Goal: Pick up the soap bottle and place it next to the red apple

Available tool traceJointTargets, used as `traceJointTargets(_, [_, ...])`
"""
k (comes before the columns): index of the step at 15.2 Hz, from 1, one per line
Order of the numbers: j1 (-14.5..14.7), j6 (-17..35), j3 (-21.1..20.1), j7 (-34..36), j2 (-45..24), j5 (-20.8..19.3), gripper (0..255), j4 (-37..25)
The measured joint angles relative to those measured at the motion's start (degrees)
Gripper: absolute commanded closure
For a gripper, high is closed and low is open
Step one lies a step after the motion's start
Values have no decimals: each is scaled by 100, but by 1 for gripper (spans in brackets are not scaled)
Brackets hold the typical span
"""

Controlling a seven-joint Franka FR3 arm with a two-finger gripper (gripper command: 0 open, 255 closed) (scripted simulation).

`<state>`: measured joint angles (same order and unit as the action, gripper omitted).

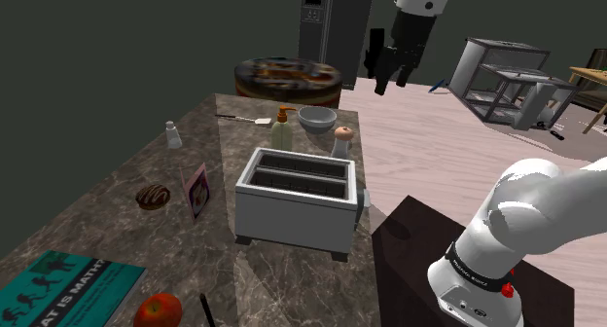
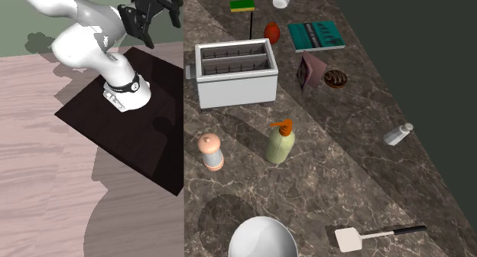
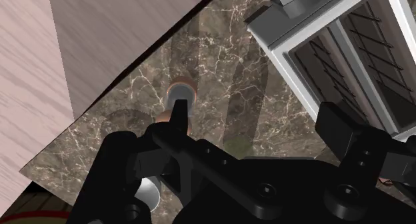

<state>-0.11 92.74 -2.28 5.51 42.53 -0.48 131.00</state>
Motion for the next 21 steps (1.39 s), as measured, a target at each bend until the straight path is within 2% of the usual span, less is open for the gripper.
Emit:
traceJointTargets(3, [-6, 180, -40, 54, -218, 2, 0, -26])
traceJointTargets(13, [-89, 1279, -291, 455, -2278, -137, 0, -912])
traceJointTargets(21, [-120, 1702, -421, 815, -4113, -418, 0, -2242])
